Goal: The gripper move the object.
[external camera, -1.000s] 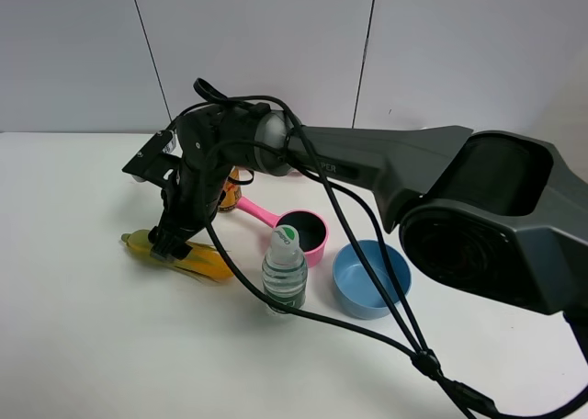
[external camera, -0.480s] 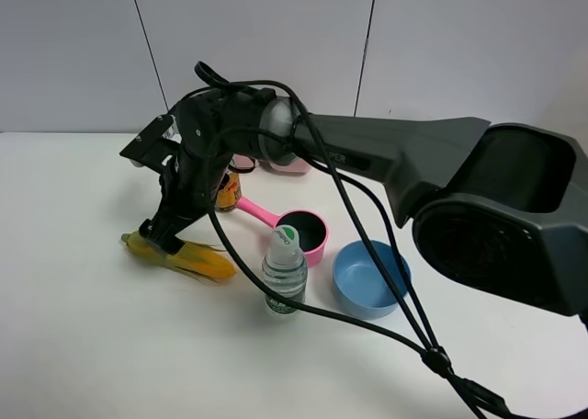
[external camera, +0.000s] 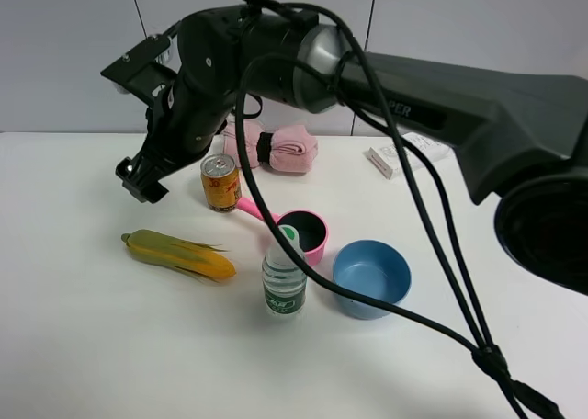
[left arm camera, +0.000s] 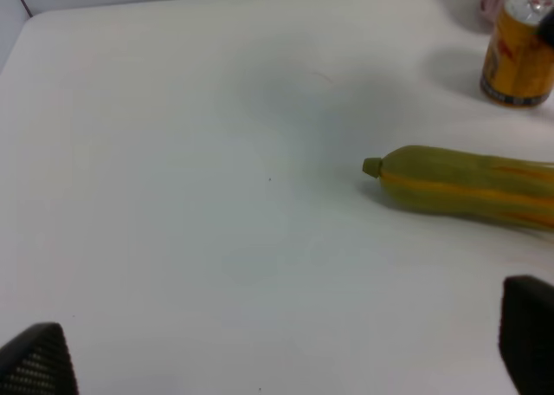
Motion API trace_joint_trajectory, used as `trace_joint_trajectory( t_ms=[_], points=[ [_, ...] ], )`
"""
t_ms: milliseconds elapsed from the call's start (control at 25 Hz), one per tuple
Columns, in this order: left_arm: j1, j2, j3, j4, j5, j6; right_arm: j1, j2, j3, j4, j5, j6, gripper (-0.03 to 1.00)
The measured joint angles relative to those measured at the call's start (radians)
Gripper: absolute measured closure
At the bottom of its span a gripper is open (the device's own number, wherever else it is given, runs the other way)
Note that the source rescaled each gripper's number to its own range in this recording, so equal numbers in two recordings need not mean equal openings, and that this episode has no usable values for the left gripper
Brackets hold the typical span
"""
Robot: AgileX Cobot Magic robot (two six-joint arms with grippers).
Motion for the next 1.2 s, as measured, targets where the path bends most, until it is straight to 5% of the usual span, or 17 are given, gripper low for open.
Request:
trace_joint_trajectory(
  t_ms=[440, 1040, 1200],
  points=[
    [0.000, 0.000, 0.000, 0.000, 0.000, 0.000, -0.149, -0.149, 0.000, -0.122, 0.019, 0.125, 0.01],
    [0.000, 0.000, 0.000, 0.000, 0.000, 0.000, -0.464, -0.322, 0.000, -0.229, 0.367, 0.198, 0.01],
    [0.000, 0.000, 0.000, 0.000, 0.000, 0.000, -0.531, -0.374, 0.052, -0.243, 0.394, 0.231, 0.01]
  ],
)
